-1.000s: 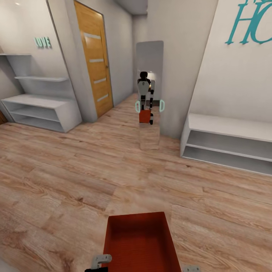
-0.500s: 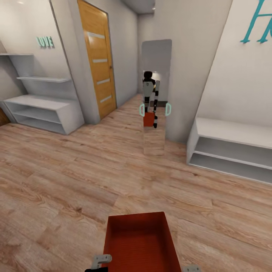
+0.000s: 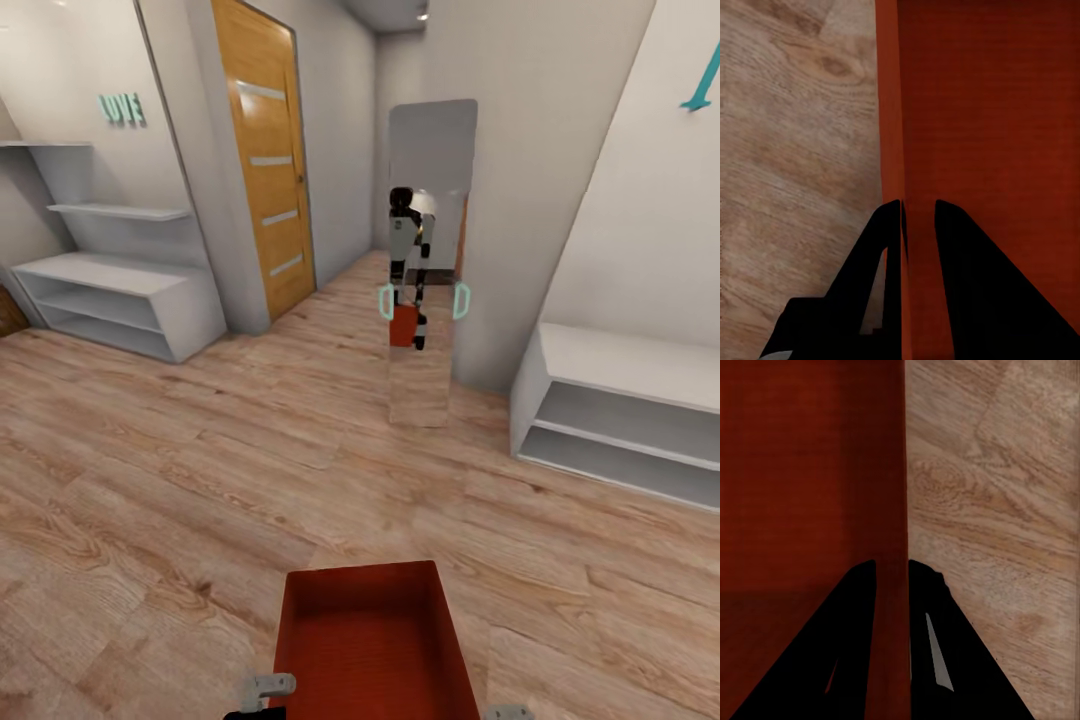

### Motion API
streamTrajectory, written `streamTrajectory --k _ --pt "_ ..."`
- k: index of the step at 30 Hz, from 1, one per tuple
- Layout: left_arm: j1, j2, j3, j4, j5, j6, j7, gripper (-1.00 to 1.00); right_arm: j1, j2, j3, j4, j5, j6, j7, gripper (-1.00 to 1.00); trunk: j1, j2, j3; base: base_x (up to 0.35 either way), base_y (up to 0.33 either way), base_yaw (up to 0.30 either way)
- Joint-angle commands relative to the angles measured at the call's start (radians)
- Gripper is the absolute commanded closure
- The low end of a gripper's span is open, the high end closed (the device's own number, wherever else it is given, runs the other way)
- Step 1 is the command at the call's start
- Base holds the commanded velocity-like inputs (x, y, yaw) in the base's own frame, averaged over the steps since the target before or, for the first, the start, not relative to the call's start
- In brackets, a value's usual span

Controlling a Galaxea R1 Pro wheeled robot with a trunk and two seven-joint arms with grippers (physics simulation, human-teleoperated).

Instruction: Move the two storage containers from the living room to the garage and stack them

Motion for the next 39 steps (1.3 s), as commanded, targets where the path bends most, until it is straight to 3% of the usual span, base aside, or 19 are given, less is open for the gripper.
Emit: streamTrajectory --k 1,25,39 --pt "-0.001 0.021 -0.019 -0.004 -0.001 -0.038 0.01 1.0 0.001 -0.001 0.014 0.001 -0.013 0.006 0.0 1.0 0.001 0.0 -0.001 0.343 0.0 0.178" --pt "-0.001 0.021 -0.019 -0.004 0.0 -0.037 0.01 1.0 0.001 0.0 0.015 0.001 -0.013 0.006 0.0 1.0 0.001 0.0 -0.01 0.343 0.0 0.239" --pt "-0.001 0.021 -0.019 -0.004 -0.001 -0.037 0.01 1.0 0.001 -0.001 0.015 0.001 -0.013 0.003 0.0 1.0 0.001 0.0 0.002 0.343 0.0 0.181"
